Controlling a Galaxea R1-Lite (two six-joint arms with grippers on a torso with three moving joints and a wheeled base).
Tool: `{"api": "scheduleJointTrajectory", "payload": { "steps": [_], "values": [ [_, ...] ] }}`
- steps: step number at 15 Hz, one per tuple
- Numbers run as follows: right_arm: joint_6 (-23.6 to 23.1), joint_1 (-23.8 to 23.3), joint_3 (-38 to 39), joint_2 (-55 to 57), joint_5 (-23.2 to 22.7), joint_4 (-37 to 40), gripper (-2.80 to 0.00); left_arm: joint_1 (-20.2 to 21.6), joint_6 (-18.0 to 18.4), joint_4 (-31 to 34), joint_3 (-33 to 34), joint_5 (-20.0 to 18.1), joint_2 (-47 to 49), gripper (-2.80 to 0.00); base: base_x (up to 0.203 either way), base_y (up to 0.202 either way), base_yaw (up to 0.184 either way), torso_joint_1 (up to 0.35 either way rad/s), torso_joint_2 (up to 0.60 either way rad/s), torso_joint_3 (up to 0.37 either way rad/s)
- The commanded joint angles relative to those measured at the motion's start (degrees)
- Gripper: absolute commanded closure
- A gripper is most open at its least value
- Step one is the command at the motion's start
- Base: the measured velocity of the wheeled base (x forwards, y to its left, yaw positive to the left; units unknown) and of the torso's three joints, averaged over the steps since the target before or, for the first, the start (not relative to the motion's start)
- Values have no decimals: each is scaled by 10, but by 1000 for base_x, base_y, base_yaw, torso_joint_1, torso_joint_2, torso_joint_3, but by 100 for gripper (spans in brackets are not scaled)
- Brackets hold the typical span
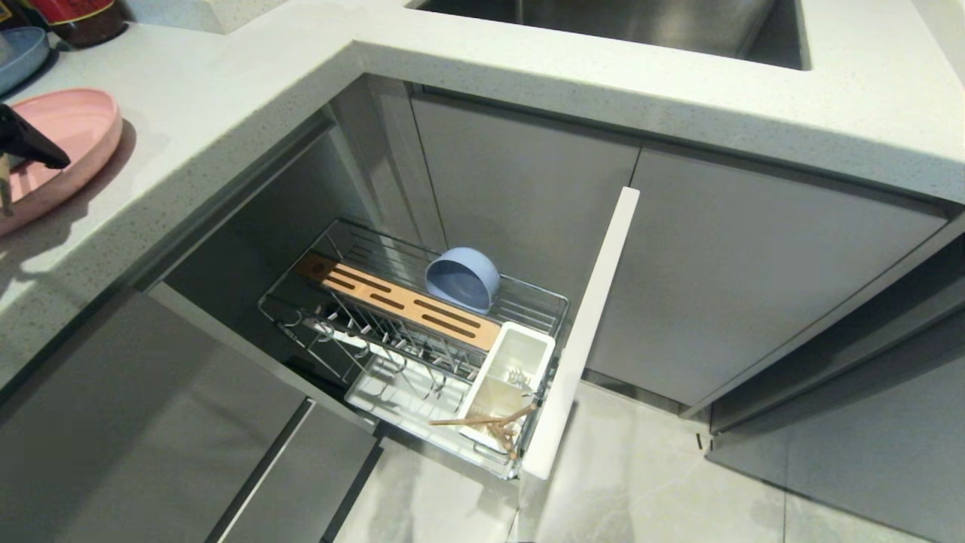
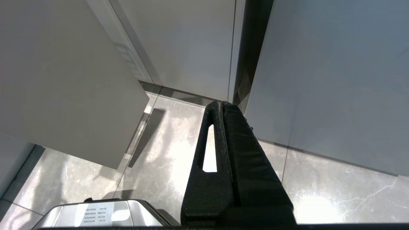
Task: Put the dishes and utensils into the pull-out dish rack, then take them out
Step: Pick up the chopsticks and place it in the cupboard
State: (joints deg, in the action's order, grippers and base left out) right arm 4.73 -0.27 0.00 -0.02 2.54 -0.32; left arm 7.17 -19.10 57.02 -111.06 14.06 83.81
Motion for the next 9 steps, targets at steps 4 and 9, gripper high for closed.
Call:
{"api": "scheduleJointTrajectory", "payload": {
  "steps": [4, 9],
  "values": [
    [0, 0, 0, -2, 0, 0, 0, 0, -1, 3, 0, 2, 4, 0, 0, 0, 0, 0, 0, 0],
    [0, 0, 0, -2, 0, 0, 0, 0, -1, 3, 0, 3, 2, 0, 0, 0, 0, 0, 0, 0]
  ]
}}
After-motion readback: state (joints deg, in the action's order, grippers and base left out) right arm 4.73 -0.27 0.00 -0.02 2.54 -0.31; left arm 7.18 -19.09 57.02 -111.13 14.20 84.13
